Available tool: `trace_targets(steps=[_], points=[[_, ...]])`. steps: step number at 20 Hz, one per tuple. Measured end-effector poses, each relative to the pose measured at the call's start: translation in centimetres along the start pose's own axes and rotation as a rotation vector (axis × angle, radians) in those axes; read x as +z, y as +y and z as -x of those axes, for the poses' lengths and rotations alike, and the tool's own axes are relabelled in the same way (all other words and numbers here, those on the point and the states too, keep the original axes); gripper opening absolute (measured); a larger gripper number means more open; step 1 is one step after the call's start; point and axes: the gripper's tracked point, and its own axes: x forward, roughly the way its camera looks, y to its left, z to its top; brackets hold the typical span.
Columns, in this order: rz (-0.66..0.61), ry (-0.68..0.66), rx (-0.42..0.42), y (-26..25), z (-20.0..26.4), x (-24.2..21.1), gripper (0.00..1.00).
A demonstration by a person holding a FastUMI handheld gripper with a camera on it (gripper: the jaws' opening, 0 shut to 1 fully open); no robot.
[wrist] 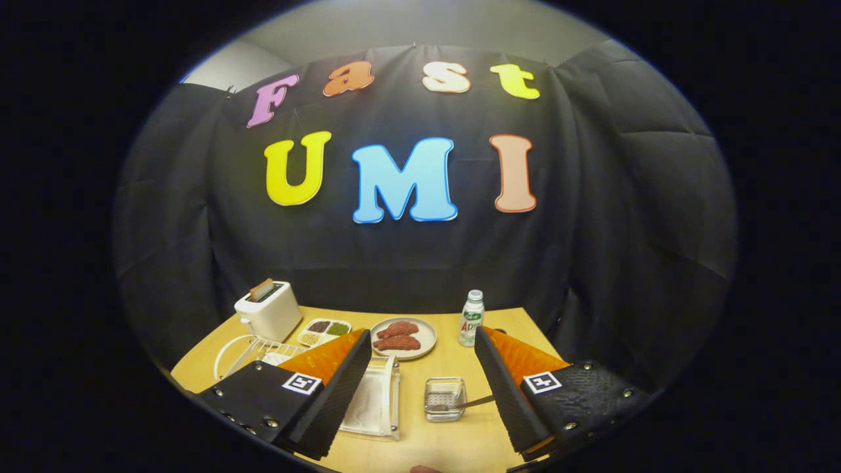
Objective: Take the plate from the dish rack, then take the spoon from the basket and place it into the plate.
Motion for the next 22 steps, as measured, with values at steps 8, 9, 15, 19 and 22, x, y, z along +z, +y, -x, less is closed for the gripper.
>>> trace_targets(steps=[8, 9, 15, 19, 22], points=[[-0.006, 0.411, 0.125, 7.0, -3.8, -2.0, 0.96], [0.014, 0.451, 0.107, 7.0, -4.5, -2.3, 0.96], [0.047, 0.690, 0.028, 8.6, -9.1, -5.3, 0.96], [0.027, 0.820, -0.015, 8.9, -11.6, -7.0, 0.96], [0.007, 0.903, -0.072, 8.2, -12.5, -8.6, 0.96]])
